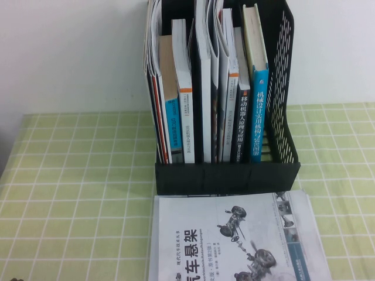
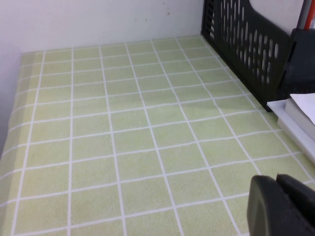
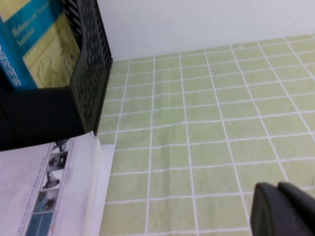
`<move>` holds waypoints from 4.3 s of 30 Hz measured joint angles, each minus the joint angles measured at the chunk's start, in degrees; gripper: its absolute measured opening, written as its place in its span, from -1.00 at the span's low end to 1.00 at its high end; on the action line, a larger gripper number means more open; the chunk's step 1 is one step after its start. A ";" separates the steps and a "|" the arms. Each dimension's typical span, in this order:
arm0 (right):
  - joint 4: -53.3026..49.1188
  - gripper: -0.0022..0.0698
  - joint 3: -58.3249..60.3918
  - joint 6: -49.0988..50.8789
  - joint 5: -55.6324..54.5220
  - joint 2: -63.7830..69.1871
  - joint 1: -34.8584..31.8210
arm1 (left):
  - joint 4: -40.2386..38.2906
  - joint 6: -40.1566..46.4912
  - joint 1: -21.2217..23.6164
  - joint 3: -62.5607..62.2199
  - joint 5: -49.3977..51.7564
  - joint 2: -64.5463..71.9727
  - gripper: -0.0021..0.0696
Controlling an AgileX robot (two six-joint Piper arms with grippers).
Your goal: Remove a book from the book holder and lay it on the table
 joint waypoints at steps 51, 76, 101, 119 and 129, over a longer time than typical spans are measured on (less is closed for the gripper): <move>2.79 -0.95 -46.24 9.89 -4.25 27.07 0.00 | -11.56 -15.79 0.00 -29.12 -23.20 12.00 -0.95; 43.90 -0.95 -48.42 -41.26 18.92 52.74 8.64 | -54.10 33.67 0.00 -33.73 6.07 44.29 -0.95; 86.63 -0.50 -39.42 -92.73 -1.47 59.47 16.34 | -63.96 55.36 -21.53 -75.12 1.85 87.59 -0.95; 90.45 0.05 -49.28 -95.40 5.36 79.26 16.60 | -27.19 43.95 -21.62 -90.32 2.94 98.57 -0.95; 90.45 0.05 -60.38 -95.95 6.91 88.47 16.60 | -26.23 43.68 -21.62 -91.14 1.95 100.80 -0.95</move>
